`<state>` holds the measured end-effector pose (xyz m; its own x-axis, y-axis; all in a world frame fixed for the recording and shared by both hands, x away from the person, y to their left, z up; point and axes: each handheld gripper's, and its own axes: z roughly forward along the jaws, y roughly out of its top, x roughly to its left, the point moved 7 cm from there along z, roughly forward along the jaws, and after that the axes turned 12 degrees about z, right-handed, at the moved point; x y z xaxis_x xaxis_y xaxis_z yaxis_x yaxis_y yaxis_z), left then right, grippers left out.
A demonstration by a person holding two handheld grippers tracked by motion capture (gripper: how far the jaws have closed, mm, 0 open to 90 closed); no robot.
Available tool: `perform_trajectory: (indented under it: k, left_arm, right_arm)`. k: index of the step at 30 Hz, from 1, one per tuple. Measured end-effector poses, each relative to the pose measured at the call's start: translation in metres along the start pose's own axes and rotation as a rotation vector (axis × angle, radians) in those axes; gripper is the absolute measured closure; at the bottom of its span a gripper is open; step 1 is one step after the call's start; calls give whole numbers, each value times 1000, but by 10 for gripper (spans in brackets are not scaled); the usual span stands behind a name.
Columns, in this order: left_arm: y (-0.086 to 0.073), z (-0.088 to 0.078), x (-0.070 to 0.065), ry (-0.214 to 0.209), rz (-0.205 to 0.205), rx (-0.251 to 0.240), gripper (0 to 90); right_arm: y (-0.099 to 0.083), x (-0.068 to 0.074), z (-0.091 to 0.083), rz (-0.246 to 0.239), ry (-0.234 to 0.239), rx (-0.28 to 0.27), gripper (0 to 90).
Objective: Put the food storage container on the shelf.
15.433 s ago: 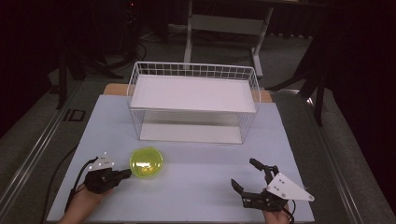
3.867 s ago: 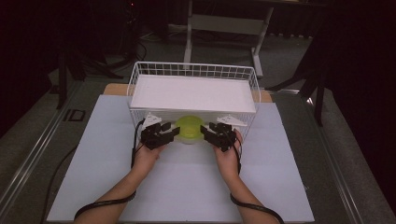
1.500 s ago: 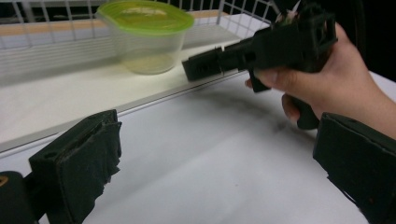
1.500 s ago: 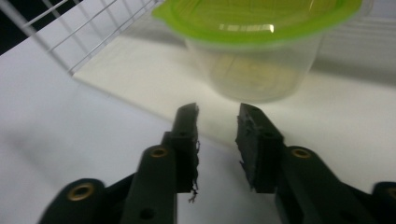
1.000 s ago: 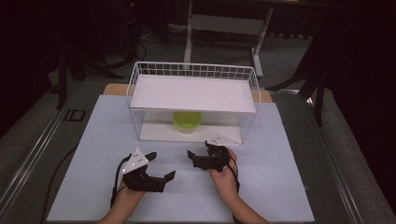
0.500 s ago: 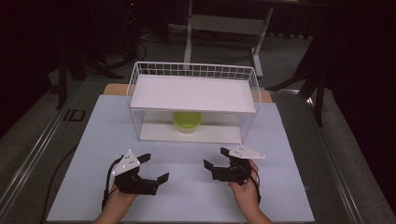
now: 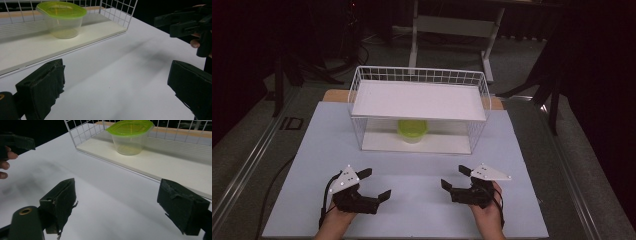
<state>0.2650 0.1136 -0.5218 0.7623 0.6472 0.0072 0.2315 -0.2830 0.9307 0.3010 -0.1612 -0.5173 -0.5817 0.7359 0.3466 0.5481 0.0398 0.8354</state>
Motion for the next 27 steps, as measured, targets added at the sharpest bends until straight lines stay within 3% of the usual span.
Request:
perform_trajectory:
  k: [12,27]
  left_arm:
    - [-9,3,-1,-17,24,18,20]
    - [-10,8,-3,-29,43,9,20]
  right_arm:
    - [-21,-18,-18,-18,-30,50,153]
    - [-21,-28,-15,8,-37,35,184]
